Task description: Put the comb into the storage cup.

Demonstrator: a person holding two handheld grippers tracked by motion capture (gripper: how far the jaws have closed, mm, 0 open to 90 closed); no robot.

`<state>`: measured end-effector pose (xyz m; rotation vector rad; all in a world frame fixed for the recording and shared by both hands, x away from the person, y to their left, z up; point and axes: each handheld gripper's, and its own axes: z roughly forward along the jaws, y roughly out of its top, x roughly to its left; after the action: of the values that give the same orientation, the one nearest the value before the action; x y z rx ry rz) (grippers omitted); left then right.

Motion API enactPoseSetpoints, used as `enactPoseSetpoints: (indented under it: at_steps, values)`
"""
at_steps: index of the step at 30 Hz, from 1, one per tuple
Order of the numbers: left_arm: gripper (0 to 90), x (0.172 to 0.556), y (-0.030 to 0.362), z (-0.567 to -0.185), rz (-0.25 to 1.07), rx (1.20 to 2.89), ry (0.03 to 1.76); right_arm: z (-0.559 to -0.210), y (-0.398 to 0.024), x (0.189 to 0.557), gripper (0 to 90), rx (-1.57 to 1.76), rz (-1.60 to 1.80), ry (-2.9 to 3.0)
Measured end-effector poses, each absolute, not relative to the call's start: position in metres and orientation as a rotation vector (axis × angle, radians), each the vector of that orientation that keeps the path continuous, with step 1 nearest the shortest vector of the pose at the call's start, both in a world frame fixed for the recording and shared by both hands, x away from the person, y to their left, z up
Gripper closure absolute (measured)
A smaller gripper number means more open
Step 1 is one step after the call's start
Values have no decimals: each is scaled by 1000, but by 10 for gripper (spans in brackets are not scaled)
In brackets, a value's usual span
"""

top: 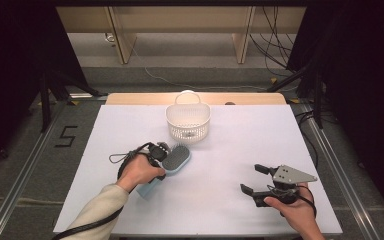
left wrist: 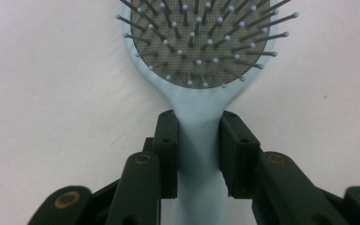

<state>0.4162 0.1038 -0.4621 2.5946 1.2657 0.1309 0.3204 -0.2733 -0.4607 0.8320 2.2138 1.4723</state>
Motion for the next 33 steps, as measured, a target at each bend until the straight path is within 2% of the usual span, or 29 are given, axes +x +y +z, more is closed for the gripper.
enactPoseSetpoints:
  at_steps: [23,33]
  values:
    - [701,408,105,-453,175,2465,1193,-461,-274,320,153,826,1478,2215]
    - [701,406,118,-446,213,2397,1197,-461,-274,320,153,824,1481,2215]
